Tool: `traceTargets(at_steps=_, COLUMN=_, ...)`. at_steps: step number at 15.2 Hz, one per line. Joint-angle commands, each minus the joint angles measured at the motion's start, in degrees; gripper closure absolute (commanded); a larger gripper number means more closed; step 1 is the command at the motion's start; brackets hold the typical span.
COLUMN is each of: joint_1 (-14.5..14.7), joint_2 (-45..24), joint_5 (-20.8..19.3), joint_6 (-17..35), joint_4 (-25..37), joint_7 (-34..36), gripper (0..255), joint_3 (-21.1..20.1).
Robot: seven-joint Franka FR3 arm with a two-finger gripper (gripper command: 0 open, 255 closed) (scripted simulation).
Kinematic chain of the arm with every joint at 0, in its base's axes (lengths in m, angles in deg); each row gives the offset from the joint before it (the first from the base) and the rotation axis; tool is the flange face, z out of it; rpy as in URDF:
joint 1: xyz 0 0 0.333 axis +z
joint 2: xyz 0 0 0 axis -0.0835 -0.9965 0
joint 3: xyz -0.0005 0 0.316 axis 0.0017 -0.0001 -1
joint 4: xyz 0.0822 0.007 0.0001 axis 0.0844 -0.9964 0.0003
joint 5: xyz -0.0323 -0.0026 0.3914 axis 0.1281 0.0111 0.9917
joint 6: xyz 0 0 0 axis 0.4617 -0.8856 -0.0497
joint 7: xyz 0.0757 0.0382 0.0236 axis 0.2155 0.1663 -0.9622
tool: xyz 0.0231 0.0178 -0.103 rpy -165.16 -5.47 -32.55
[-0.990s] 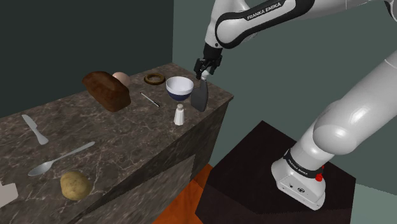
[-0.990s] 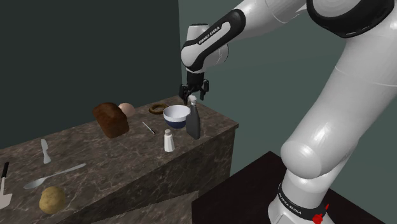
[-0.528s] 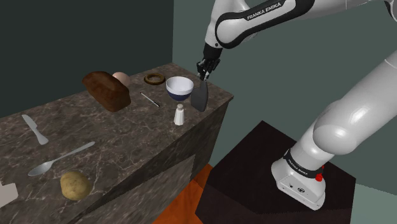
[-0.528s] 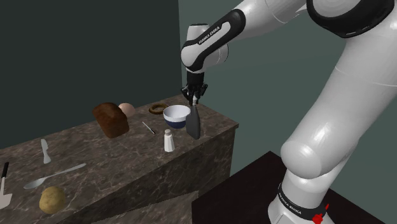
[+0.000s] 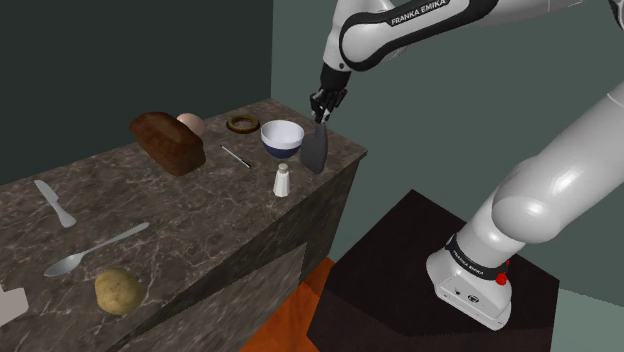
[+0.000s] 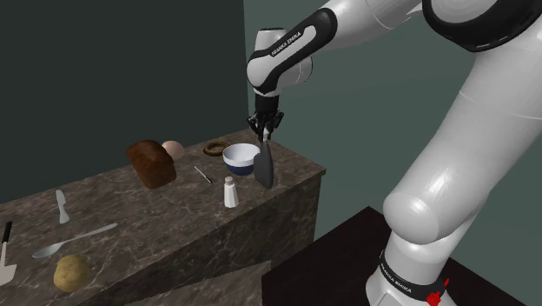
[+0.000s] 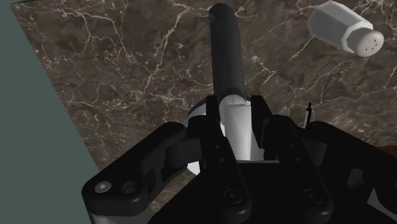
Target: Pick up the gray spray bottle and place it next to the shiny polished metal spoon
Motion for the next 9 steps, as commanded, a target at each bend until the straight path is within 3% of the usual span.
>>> traceTargets(at_steps=1, joint_1=0.01, joint_2=0.49, joint_5=0.09, joint_6=-1.51, joint_4=1.03, joint_7=-0.09, gripper=255, joint_3=0.03)
traceTargets(at_steps=9, joint_1=0.03, joint_2=2.54, joint_5=0.43, joint_6=-7.75, joint_4=5.23, joint_7=-0.46, gripper=255, joint_3=0.17)
